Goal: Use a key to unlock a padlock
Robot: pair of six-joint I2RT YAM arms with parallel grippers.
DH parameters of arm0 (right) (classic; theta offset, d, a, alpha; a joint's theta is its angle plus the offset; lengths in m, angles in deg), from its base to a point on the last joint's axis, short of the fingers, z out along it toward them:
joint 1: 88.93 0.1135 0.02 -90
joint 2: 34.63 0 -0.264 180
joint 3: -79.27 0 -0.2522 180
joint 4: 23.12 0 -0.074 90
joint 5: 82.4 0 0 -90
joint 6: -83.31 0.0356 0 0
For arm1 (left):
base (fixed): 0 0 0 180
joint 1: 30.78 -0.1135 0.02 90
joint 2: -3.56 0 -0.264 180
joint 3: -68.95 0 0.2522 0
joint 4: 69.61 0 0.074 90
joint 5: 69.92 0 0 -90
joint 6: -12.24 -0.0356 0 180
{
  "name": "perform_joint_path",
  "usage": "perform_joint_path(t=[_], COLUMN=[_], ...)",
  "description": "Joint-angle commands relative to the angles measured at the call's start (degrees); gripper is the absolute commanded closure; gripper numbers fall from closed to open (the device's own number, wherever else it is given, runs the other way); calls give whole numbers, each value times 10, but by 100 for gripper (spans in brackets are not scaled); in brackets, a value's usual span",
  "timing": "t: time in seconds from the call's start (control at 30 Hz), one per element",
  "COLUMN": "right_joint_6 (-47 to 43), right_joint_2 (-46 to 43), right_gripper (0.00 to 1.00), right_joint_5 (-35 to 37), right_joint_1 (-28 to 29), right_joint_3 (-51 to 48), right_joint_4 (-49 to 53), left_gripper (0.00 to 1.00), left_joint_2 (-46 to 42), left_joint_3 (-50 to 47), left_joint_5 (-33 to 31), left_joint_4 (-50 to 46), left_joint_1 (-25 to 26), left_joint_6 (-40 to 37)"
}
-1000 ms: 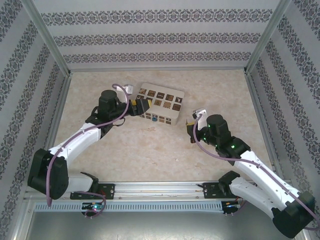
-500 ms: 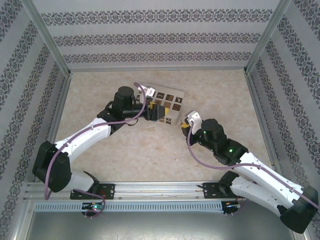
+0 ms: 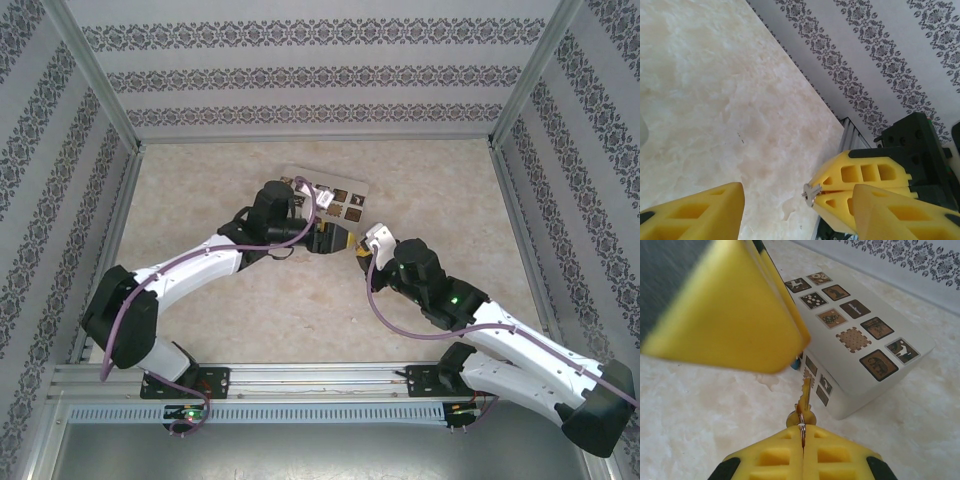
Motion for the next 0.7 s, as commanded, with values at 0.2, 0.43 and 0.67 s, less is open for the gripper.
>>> perform_joint_path(t=[0.2, 0.43, 0.67], right_joint_6=[-15, -17, -17], right_joint_2=[5, 6, 8], right_gripper=[100, 100, 100], right_joint_5=[24, 27, 32], right_joint_1=[13, 14, 16], right_joint_3=[21, 22, 22], right_joint_4=[-24, -25, -25], left_gripper=[52, 66, 81], left_joint_2=[27, 34, 36], left_joint_3=[29, 33, 33], left_joint_5=[18, 17, 14], left_joint_4=[25, 24, 32], left_joint_1=[22, 24, 24], left_joint_6=[13, 12, 17])
